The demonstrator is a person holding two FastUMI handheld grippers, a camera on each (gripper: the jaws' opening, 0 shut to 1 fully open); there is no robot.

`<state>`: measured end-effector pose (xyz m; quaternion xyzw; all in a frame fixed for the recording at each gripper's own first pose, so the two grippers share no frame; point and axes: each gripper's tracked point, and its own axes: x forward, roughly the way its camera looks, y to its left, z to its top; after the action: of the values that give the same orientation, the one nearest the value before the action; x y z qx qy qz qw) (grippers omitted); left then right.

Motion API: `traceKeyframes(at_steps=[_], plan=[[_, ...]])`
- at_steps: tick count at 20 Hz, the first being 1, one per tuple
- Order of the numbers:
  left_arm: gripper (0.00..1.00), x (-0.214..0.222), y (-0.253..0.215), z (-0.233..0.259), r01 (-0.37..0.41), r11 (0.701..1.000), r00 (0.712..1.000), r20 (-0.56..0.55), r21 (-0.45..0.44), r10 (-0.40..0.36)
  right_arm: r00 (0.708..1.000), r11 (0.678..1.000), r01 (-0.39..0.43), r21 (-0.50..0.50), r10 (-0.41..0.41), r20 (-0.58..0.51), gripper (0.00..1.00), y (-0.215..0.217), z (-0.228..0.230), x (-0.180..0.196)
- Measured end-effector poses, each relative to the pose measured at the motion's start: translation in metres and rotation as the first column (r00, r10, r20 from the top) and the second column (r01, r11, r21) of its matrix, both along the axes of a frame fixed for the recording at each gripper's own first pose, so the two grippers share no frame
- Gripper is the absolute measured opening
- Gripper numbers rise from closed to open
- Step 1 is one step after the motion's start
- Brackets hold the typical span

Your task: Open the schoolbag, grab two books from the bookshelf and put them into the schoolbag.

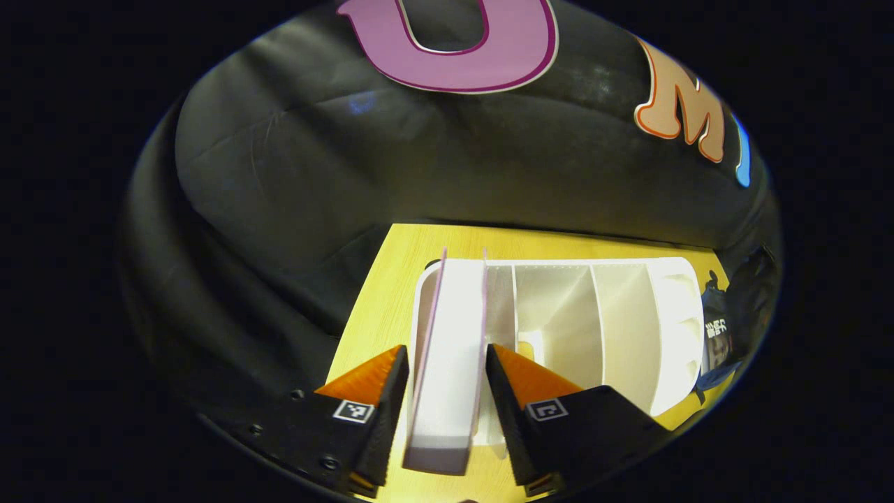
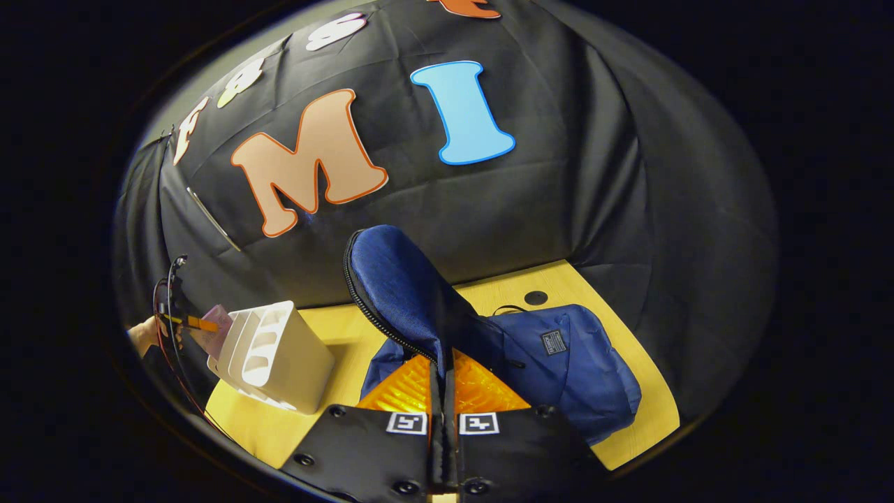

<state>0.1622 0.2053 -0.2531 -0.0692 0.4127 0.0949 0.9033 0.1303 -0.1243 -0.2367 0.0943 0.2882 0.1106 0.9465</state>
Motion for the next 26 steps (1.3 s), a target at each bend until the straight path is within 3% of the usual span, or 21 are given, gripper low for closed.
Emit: traceKeyframes(at_steps=[4,5,9,10,15,26], plan=[[0.41,0.001,-0.009,-0.002,0.024,0.999,1.000,-0.012,-0.031,-0.024,1.000,1.000,0.001,-0.001,-0.001,0.000,0.07,0.000,0.000,-0.001],[0.38,0.001,-0.011,-0.002,0.028,0.999,0.999,-0.015,-0.031,-0.029,1.000,1.000,0.002,-0.001,-0.002,0.000,0.03,0.000,0.000,-0.001],[0.35,0.003,-0.010,-0.001,0.037,0.999,0.999,-0.017,-0.027,-0.037,1.000,1.000,0.001,-0.004,-0.001,0.001,0.03,-0.001,0.001,-0.002],[0.35,0.003,-0.009,-0.001,0.039,0.999,0.999,-0.017,-0.026,-0.039,1.000,1.000,0.001,-0.003,-0.001,0.001,0.07,0.000,0.001,0.000],[0.34,0.004,0.000,0.016,0.050,0.999,0.999,0.015,0.003,-0.050,1.000,1.000,0.003,-0.003,-0.003,0.000,0.03,0.000,0.001,0.001],[0.34,-0.012,0.019,0.091,0.020,0.989,0.989,0.149,-0.145,0.002,1.000,1.000,0.007,0.006,-0.007,0.003,0.03,-0.001,0.002,-0.001]])
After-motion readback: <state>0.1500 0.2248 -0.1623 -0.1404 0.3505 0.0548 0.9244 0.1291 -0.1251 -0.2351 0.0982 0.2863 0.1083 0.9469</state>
